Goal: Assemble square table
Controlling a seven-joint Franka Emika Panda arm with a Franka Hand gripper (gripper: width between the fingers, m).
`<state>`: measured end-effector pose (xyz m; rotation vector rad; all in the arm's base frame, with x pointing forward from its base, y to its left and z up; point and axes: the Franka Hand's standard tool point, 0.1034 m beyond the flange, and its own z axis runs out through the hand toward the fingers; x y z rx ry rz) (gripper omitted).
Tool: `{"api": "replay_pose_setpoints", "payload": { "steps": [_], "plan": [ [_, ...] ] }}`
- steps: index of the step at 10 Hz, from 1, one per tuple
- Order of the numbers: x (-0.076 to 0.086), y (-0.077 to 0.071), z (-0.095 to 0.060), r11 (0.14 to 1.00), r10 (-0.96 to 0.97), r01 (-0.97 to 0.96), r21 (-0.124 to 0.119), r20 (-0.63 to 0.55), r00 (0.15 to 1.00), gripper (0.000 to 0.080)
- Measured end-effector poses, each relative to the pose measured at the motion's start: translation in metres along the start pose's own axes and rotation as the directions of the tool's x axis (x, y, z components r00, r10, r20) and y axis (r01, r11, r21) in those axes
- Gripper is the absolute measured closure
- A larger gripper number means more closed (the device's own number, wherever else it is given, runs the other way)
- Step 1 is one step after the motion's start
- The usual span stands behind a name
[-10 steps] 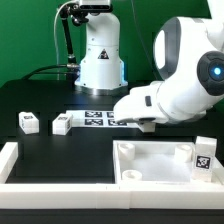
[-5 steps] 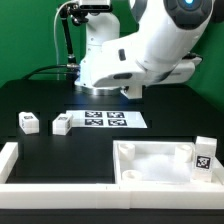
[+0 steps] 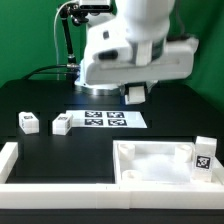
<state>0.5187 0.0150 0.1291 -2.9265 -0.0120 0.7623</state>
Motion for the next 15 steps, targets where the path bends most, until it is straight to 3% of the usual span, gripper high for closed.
{"api": "replay_pose_setpoints", "payload": {
  "steps": [1, 2, 6, 7, 8, 10, 11, 15],
  "plan": [
    [0.016, 0.009, -0.036, 1.000, 0.004, -0.005, -0.005, -0.134, 0.991, 0.0509],
    [0.014, 0.013, -0.052, 1.000, -0.019, 0.016, -0.014, -0.180, 0.983, 0.0509],
    [0.028, 0.019, -0.051, 0.999, -0.020, -0.003, -0.049, -0.453, 0.891, 0.0509],
    [0.035, 0.020, -0.042, 0.998, -0.026, -0.007, -0.065, -0.496, 0.868, 0.0509],
    [0.048, 0.021, -0.052, 0.998, -0.016, -0.020, -0.060, -0.547, 0.837, 0.0509],
    [0.083, 0.034, -0.091, 0.995, -0.025, -0.053, -0.090, -0.694, 0.720, 0.0509],
    [0.087, 0.032, -0.098, 0.993, -0.034, -0.066, -0.102, -0.750, 0.661, 0.0509],
    [0.085, 0.048, -0.098, 0.977, -0.101, -0.124, -0.171, -0.894, 0.436, 0.0509]
  ]
}}
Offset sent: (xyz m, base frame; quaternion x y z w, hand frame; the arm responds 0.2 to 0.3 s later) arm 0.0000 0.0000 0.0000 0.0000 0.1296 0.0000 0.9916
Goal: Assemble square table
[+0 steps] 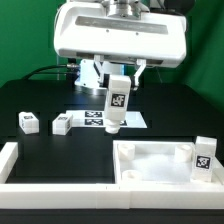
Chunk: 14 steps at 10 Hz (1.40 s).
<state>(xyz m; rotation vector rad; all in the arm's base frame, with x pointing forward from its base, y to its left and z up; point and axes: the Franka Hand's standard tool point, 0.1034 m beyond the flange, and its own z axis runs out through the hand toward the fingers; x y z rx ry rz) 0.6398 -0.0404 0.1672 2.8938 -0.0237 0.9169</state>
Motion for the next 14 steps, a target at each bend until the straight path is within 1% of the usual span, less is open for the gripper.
{"api": "replay_pose_setpoints", "payload": {
  "steps": [1, 2, 3, 4, 5, 6, 7, 8, 9, 10, 11, 12, 13, 14],
  "plan": [
    [-0.005, -0.003, 0.005, 1.000, 0.004, -0.005, 0.013, 0.040, 0.999, 0.0509],
    [0.007, -0.004, 0.009, 1.000, 0.006, -0.006, 0.021, 0.022, 1.000, 0.0509],
    [0.014, -0.008, 0.021, 1.000, 0.007, -0.007, 0.026, -0.016, 1.000, 0.0509],
    [0.023, -0.027, 0.027, 0.996, 0.056, -0.056, 0.064, -0.003, 0.998, 0.0509],
    [0.043, -0.050, 0.022, 0.992, 0.073, -0.073, 0.099, 0.009, 0.997, 0.0509],
    [0.042, -0.043, 0.023, 0.995, 0.042, -0.041, 0.086, -0.015, 0.999, 0.0509],
    [0.036, -0.040, 0.026, 0.996, 0.046, -0.046, 0.082, -0.005, 0.999, 0.0509],
    [0.037, -0.042, 0.025, 0.995, 0.044, -0.043, 0.084, -0.006, 0.999, 0.0509],
    [0.036, -0.040, 0.026, 0.996, 0.040, -0.040, 0.082, -0.004, 0.999, 0.0509],
    [0.024, -0.024, 0.027, 0.997, -0.040, 0.039, 0.073, 0.008, 0.999, 0.0509],
    [0.014, -0.010, 0.029, 0.996, -0.040, 0.037, 0.082, 0.028, 0.999, 0.0509],
    [0.010, -0.010, 0.032, 0.994, -0.040, 0.036, 0.108, 0.036, 0.999, 0.0509],
    [0.005, -0.017, 0.036, 0.991, -0.026, 0.020, 0.132, 0.044, 0.999, 0.0509],
    [0.001, -0.024, 0.039, 0.990, -0.027, 0.020, 0.141, 0.050, 0.998, 0.0509]
  ]
}}
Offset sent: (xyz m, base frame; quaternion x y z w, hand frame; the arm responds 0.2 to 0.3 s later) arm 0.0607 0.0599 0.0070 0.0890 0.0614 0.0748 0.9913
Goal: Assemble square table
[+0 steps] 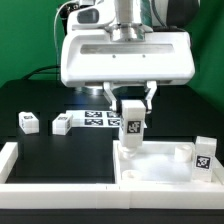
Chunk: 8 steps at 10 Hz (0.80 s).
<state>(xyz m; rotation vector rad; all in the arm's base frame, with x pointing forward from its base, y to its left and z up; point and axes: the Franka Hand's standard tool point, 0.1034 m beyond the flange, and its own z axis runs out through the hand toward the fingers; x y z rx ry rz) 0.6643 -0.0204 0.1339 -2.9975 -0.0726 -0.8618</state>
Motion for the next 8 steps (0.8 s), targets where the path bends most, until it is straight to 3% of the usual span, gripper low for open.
{"api": "replay_pose_setpoints", "payload": {
  "steps": [3, 8],
  "plan": [
    [-0.005, -0.017, 0.008, 1.000, 0.000, 0.000, 0.014, 0.008, 1.000, 0.0509],
    [-0.021, -0.011, 0.022, 1.000, 0.005, -0.005, 0.005, 0.023, 1.000, 0.0509]
  ]
}}
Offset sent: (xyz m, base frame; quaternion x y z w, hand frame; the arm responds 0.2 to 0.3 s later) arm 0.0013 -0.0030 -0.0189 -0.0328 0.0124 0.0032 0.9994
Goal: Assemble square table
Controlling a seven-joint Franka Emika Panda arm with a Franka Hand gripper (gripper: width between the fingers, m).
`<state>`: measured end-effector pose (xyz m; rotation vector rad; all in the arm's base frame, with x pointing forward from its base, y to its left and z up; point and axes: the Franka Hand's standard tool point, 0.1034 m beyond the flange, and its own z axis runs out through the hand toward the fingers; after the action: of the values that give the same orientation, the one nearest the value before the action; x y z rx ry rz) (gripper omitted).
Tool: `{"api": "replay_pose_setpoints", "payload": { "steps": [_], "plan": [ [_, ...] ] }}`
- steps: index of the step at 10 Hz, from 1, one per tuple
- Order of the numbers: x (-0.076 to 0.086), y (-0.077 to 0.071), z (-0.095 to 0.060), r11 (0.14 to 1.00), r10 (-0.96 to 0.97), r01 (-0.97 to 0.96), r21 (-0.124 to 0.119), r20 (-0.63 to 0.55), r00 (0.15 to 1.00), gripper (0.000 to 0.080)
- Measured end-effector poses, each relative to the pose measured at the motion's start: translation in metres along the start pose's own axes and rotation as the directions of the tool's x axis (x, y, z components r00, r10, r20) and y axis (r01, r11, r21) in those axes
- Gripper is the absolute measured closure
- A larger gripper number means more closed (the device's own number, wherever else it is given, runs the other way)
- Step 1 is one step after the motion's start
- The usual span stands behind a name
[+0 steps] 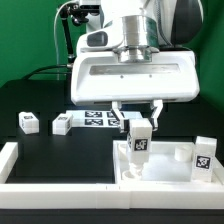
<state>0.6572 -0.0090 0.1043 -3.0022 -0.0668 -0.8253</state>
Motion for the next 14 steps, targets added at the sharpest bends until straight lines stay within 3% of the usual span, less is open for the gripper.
{"api": "replay_pose_setpoints", "payload": {
  "steps": [3, 8, 9, 10, 11, 12, 14],
  "plan": [
    [-0.004, 0.006, 0.004, 1.000, 0.005, -0.005, -0.010, -0.004, 1.000, 0.0509],
    [-0.010, 0.003, 0.017, 1.000, 0.010, -0.010, -0.014, -0.013, 1.000, 0.0509],
    [-0.009, 0.001, 0.017, 0.999, 0.026, -0.027, -0.025, -0.035, 0.999, 0.0509],
    [-0.009, 0.000, 0.018, 0.997, 0.044, -0.049, -0.061, -0.080, 0.996, 0.0509],
    [-0.008, -0.002, 0.018, 0.996, 0.034, -0.042, -0.080, -0.107, 0.994, 0.0509],
    [-0.008, -0.002, 0.018, 0.996, 0.031, -0.040, -0.082, -0.109, 0.994, 0.0509],
    [-0.008, -0.001, 0.018, 0.996, 0.032, -0.041, -0.082, -0.108, 0.994, 0.0284]
  ]
}}
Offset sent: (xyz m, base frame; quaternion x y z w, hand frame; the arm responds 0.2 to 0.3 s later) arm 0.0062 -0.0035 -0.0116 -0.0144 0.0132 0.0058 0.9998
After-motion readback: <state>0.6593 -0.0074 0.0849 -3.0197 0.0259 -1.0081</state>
